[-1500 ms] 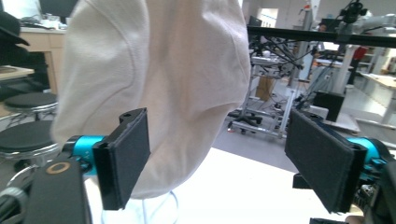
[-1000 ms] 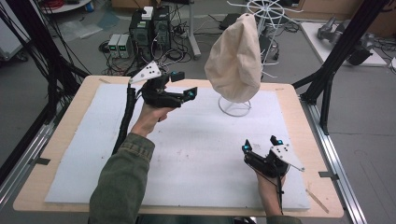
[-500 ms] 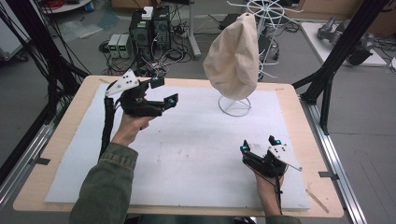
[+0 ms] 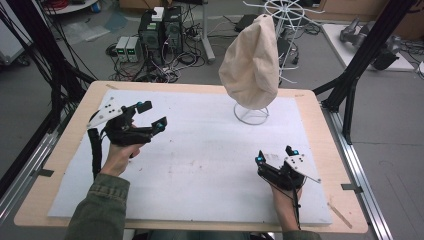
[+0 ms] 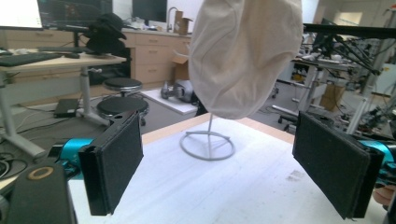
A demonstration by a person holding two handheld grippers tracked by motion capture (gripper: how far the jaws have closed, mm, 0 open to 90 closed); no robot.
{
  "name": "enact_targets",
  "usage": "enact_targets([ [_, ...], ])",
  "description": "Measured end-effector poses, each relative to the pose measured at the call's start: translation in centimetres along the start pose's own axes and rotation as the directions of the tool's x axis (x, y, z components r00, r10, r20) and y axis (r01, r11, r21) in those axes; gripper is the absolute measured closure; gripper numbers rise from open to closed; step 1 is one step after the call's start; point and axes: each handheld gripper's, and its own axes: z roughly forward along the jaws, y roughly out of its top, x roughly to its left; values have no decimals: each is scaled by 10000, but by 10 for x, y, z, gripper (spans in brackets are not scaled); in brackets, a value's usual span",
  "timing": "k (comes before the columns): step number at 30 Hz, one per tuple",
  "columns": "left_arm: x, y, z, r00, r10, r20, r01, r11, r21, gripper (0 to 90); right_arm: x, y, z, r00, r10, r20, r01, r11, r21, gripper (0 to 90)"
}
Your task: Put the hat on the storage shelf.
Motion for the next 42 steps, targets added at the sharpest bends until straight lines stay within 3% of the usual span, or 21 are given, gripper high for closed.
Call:
enact_targets([
  [13,8,-34,-39,9962,-202,-847,224,9994,253,163,7,-4,1,9998,-151,-93,153,9997,189,59],
  [20,15,-56,-58,9860,-373,-1623,452,9979,457,165,6,-4,2,10000,-14,-13,14,9998,183,58],
  [25,13,-60,-76,9728,-432,-2274,490,9986,202,191,5,-4,3,9999,100,46,-101,9997,223,58],
  [28,10,-63,-88,9580,-308,-2852,379,9991,194,194,5,-4,2,9999,159,4,-159,9996,217,58],
  [31,11,-67,-98,9372,-248,-3480,342,9992,210,190,4,-5,-1,9993,373,15,-373,9993,98,58],
  [36,13,-70,-115,9000,-380,-4343,264,9991,-327,218,-4,-8,-7,9958,890,231,-890,9960,8,58],
  [38,14,-70,-119,8785,-336,-4765,124,9988,-476,215,-9,-9,-10,9921,1191,395,-1192,9929,9,58],
  [42,18,-73,-124,8348,-470,-5485,210,9983,-536,188,-20,-13,-16,9799,1830,800,-1831,9831,-64,58],
])
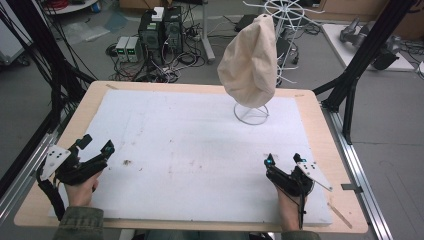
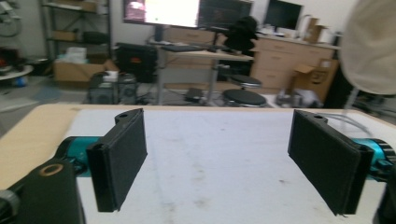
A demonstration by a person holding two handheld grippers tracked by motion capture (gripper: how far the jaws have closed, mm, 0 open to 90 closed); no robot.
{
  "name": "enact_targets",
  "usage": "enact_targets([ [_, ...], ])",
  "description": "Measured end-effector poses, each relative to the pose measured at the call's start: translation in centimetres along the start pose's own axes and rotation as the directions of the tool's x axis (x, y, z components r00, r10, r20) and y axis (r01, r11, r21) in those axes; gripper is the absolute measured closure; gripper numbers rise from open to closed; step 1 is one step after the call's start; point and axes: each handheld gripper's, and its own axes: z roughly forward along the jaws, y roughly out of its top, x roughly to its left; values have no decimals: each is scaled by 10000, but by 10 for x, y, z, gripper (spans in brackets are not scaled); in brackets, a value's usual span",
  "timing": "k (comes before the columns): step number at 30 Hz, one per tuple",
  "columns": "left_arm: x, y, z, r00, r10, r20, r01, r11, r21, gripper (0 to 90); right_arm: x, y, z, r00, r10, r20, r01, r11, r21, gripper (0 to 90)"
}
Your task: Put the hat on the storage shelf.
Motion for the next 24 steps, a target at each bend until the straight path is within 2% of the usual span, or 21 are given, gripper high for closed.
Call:
enact_targets([
  [2,4,-5,-2,9991,23,-432,-21,10000,54,188,-6,0,-3,9994,301,145,-301,9995,2,58],
  [5,12,-14,-8,9954,0,-959,31,9995,317,181,-14,0,-6,9984,236,521,-234,9997,-31,58],
  [8,18,-19,-16,9881,91,-1536,2,9982,602,181,-19,-1,-9,9970,208,739,-204,9998,-68,58],
  [10,20,-17,-21,9848,109,-1733,-22,9987,503,181,-20,-2,-8,9966,234,794,-234,9997,-7,58],
  [17,27,-18,-33,9781,70,-2081,1,9994,340,184,-11,-3,-1,9990,23,451,-29,9999,123,58],
  [24,30,-21,-42,9776,58,-2104,0,9996,276,199,-2,-1,13,10000,75,28,-76,9998,210,58],
])
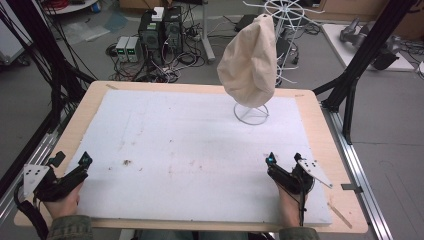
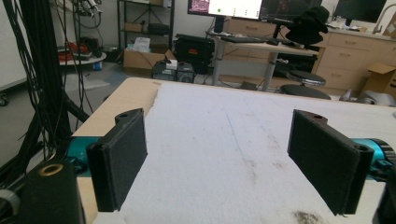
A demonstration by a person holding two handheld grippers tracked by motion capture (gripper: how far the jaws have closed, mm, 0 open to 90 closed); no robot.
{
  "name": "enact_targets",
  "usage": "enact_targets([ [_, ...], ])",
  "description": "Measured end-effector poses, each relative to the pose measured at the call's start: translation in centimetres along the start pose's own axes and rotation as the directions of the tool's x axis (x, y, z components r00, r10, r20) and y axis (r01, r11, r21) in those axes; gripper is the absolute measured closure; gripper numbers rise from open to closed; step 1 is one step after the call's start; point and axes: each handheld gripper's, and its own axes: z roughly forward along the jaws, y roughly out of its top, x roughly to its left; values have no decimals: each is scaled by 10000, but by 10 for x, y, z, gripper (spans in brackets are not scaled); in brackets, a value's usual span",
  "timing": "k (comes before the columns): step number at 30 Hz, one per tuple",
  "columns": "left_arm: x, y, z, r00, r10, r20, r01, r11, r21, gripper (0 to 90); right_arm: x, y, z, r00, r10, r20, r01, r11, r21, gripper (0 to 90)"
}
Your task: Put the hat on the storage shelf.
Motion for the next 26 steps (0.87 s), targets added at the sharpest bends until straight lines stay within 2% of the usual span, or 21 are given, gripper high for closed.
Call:
enact_targets([
  [8,-1,-1,-6,9999,-74,142,77,9996,-256,199,3,1,6,9999,57,-123,-57,10000,52,59],
  [13,-4,-2,0,9991,-99,417,102,9999,-74,199,2,1,5,9998,16,-174,-13,9999,121,59],
  [21,-9,-4,10,9964,-103,843,81,9996,264,198,-7,0,2,9979,626,-181,-623,9979,201,58],
  [26,-13,-5,13,9943,-66,1067,28,9993,360,198,-9,0,0,9980,618,-138,-616,9980,175,59],
])
